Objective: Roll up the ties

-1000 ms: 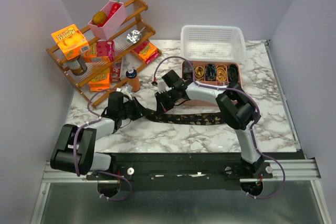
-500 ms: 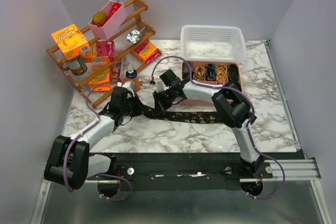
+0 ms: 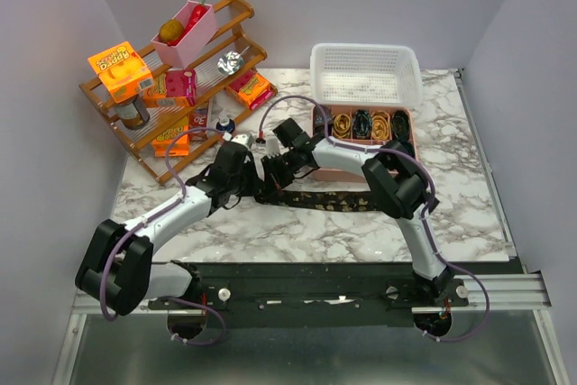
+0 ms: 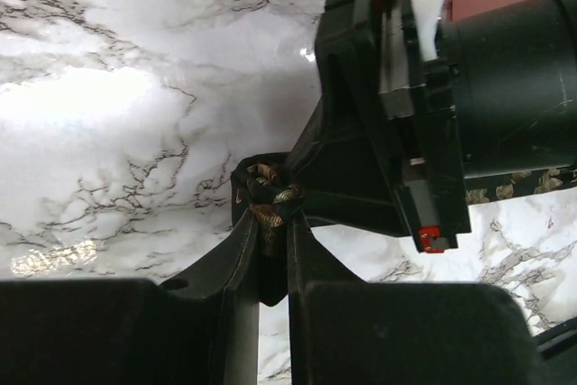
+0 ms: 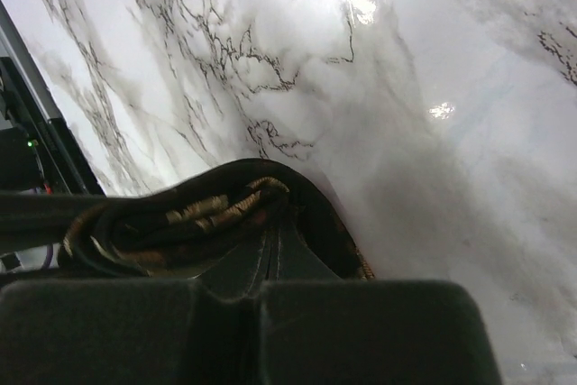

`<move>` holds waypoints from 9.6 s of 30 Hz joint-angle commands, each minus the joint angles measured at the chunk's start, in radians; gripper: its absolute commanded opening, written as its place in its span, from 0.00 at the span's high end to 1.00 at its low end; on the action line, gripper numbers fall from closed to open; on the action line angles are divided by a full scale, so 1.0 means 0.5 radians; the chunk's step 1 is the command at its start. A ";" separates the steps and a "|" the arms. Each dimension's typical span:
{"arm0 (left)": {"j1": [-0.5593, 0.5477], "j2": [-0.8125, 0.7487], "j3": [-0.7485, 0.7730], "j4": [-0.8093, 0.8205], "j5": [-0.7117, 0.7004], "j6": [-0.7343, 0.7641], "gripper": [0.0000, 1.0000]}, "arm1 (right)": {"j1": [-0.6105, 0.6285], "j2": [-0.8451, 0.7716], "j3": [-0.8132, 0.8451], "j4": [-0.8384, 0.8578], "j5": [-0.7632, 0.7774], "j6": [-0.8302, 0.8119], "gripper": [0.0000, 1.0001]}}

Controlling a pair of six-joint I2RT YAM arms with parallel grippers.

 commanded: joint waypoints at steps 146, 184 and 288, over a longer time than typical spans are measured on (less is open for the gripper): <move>0.709 0.246 -0.682 1.024 0.982 -0.453 0.20 | 0.083 -0.173 -0.121 -0.040 0.486 -0.064 0.99; 0.534 0.121 -0.382 0.482 0.596 -0.186 0.92 | 0.083 -0.219 -0.168 -0.070 0.505 -0.061 0.99; -0.595 0.519 0.625 -1.145 -1.475 -0.023 1.00 | -0.162 -0.593 -0.284 -0.144 0.722 0.006 0.99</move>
